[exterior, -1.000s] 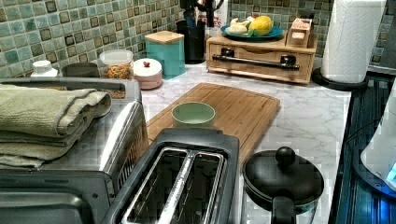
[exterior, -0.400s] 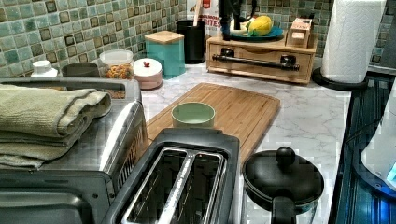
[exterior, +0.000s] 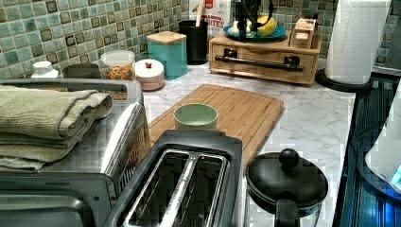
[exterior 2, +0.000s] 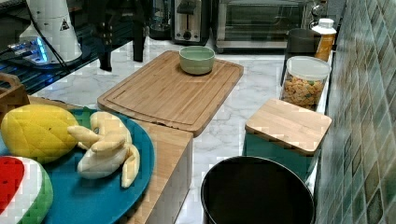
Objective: Open the drawer.
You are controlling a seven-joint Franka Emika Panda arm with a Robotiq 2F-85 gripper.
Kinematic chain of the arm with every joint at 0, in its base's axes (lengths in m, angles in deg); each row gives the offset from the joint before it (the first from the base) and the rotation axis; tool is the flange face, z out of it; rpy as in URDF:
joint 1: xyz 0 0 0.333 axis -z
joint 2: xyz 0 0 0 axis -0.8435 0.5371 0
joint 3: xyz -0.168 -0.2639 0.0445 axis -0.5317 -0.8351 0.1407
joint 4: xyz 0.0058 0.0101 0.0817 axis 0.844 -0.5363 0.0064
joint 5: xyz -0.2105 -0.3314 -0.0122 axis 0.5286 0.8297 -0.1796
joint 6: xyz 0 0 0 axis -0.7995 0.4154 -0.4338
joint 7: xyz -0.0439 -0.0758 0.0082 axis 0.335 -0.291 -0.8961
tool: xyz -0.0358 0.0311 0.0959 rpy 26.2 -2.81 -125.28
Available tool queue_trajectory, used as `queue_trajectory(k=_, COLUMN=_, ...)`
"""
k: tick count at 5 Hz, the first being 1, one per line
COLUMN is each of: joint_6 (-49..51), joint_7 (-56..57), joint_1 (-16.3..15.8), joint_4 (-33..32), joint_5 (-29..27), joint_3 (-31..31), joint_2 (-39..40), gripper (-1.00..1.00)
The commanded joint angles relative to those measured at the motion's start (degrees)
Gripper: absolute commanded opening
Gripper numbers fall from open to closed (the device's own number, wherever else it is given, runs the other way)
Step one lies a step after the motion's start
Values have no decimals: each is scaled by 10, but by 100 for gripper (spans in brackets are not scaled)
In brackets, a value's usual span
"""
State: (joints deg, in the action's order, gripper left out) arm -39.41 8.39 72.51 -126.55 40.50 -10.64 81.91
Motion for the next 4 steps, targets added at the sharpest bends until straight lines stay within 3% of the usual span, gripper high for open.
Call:
queue_trajectory(k=1, joint_6=-23, joint_7=51, joint_1=-6, joint_4=-12, joint_5=62, joint_3=6, joint_2=25, gripper=100)
queue_trajectory(k=2, joint_6=-42, joint_7=53, joint_1=6, joint_4=-9, joint_5=88, joint_3=-2, joint_2=38, gripper=100)
queue_trajectory(k=3, joint_6=-76, joint_7=83, joint_1=6, joint_4=-7, joint_5=75, joint_3=-27, joint_2=61, gripper=100)
queue_trajectory(k=4, joint_6=-100, joint_7=76, joint_1=29, joint_4=-12, joint_5=73, joint_3=-19, joint_2=75, gripper=100)
